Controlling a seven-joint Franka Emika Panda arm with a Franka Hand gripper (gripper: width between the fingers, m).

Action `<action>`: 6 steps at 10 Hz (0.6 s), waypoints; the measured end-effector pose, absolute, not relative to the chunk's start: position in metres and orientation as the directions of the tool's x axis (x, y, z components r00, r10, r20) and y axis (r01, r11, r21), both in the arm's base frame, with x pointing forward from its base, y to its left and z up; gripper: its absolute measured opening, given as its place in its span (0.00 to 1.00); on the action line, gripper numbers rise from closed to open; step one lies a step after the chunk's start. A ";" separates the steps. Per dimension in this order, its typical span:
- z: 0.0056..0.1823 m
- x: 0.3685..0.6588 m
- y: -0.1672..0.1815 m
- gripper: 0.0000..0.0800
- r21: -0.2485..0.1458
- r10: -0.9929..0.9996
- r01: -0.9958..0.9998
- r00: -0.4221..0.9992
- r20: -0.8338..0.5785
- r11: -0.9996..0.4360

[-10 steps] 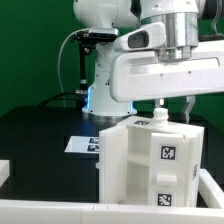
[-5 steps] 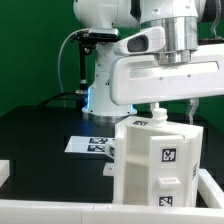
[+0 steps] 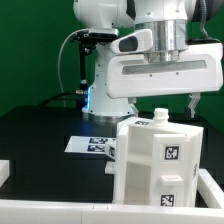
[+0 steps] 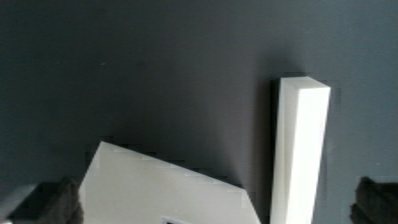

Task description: Assemble cabinet

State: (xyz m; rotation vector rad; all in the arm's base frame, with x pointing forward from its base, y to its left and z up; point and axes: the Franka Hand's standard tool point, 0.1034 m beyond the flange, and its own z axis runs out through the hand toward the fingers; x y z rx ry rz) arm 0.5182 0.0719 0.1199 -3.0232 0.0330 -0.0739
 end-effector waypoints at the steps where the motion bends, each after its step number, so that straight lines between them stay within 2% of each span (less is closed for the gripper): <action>1: 0.120 0.518 0.072 0.98 -0.118 -0.024 -0.019 0.999 0.047 -0.993; 3: 0.119 0.517 0.070 1.00 -0.123 -0.035 -0.030 0.998 0.044 -0.992; 4: 0.117 0.507 0.055 1.00 -0.145 -0.086 -0.083 0.996 0.009 -0.986; 6: 0.126 0.495 0.013 1.00 -0.200 -0.179 -0.188 0.982 -0.060 -0.962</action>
Offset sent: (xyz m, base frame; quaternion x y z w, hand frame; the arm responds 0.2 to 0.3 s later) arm -0.0282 -0.0325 -0.0055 0.0541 -0.0242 0.1233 0.9906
